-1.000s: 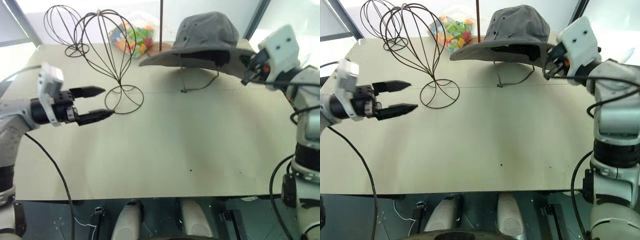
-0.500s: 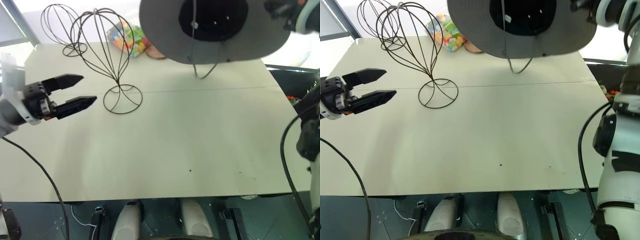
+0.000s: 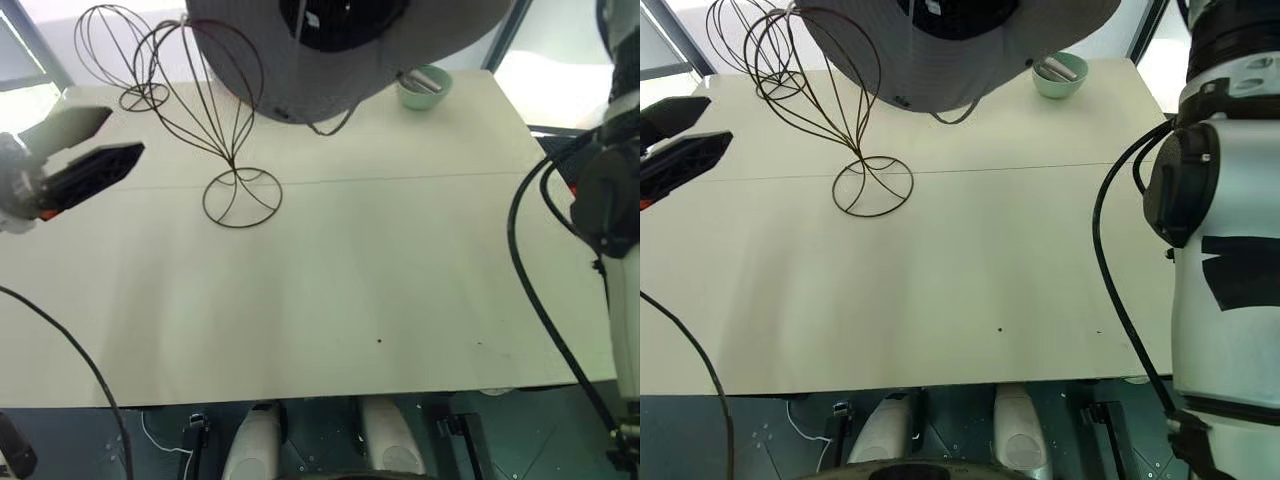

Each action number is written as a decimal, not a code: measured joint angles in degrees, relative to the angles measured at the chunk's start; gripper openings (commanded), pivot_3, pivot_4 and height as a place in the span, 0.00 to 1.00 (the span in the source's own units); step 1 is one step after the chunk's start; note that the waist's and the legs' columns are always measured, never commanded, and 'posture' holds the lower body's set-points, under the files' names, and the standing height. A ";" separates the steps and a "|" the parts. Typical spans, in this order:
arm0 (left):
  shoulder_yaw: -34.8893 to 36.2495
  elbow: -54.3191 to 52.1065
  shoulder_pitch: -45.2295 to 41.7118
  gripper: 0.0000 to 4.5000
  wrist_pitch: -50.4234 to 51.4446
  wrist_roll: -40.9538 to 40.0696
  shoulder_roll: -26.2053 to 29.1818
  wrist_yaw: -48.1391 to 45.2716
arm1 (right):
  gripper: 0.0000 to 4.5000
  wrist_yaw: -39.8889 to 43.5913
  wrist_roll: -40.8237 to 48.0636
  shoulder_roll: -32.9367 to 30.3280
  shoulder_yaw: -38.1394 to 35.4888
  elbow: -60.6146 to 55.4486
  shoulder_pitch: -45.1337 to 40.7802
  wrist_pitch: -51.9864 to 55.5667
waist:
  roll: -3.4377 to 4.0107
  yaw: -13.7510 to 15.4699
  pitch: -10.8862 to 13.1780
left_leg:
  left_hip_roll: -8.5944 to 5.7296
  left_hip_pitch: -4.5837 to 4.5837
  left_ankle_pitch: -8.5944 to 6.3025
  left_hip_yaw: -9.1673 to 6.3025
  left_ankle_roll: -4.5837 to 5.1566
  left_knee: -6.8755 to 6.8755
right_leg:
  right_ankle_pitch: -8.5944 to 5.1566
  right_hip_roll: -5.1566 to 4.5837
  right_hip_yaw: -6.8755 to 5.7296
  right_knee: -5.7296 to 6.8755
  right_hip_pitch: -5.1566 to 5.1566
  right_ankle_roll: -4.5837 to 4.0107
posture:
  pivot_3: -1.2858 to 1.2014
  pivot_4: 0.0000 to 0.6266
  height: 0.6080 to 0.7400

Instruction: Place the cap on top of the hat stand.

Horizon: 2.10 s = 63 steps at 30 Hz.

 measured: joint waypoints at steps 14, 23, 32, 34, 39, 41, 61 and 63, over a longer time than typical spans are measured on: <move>1.61 -1.04 2.05 1.00 -0.43 -0.94 0.34 1.45 | 0.01 -5.95 -2.74 -2.53 -0.86 5.68 -3.21 -7.36 | 0.09 -0.39 0.06 | 0.01 -0.13 0.03 0.00 -0.05 -0.01 | 0.01 0.04 0.01 0.12 -0.22 -0.02 | 0.52 0.24 1.00; 1.10 -0.95 1.27 1.00 -1.43 -0.92 0.30 2.29 | 0.01 -11.06 0.35 2.39 -6.84 6.81 -3.21 -7.97 | 0.10 -0.23 0.06 | 0.01 -0.15 0.04 0.00 -0.06 0.00 | 0.02 0.03 0.01 0.12 -0.22 -0.02 | 0.52 0.24 1.00; 3.45 -2.76 4.26 1.00 -1.26 -2.56 -0.16 4.80 | 0.01 -13.03 1.92 7.40 -9.39 7.01 -5.94 -10.71 | 0.10 -0.25 0.06 | 0.01 -0.18 0.05 -0.01 -0.07 -0.01 | 0.02 0.03 0.01 0.10 -0.24 -0.02 | 0.52 0.24 1.00; 4.86 -3.28 5.26 1.00 -1.26 -3.17 -0.17 5.55 | 0.01 -13.55 2.12 8.30 -9.79 7.02 -6.22 -11.77 | 0.10 -0.26 0.06 | 0.01 -0.18 0.05 0.00 -0.07 0.01 | 0.02 0.02 0.01 0.11 -0.24 -0.02 | 0.52 0.24 1.00; 6.36 -5.00 6.65 1.00 -1.21 -4.83 -0.17 7.06 | 0.01 -15.46 1.72 9.55 -9.81 7.97 -6.70 -13.94 | 0.10 -0.28 0.06 | 0.01 -0.17 0.06 -0.01 -0.09 0.03 | 0.02 0.02 0.01 0.15 -0.25 -0.03 | 0.52 0.24 1.00; 6.55 -5.43 7.74 1.00 -1.17 -5.23 -0.17 7.54 | 0.01 -17.06 1.47 9.45 -9.81 8.03 -6.70 -14.67 | 0.10 -0.23 0.06 | 0.01 -0.17 0.06 -0.02 -0.09 0.02 | 0.02 0.03 0.01 0.15 -0.25 -0.03 | 0.52 0.24 1.00; 7.02 -6.45 9.42 1.00 -1.49 -6.15 -0.17 9.19 | 0.01 -23.58 1.77 9.28 -14.44 9.18 -6.61 -15.68 | 0.10 -0.31 0.06 | 0.01 -0.17 0.06 -0.01 -0.09 0.02 | 0.02 0.03 0.01 0.16 -0.25 -0.04 | 0.52 0.24 1.00; 7.02 -6.62 9.42 1.00 -1.51 -6.19 -0.17 9.29 | 0.01 -23.98 1.79 9.45 -14.97 9.18 -6.61 -15.70 | 0.10 -0.31 0.06 | 0.01 -0.17 0.06 -0.01 -0.08 0.03 | 0.02 0.03 0.01 0.16 -0.25 -0.04 | 0.52 0.24 1.00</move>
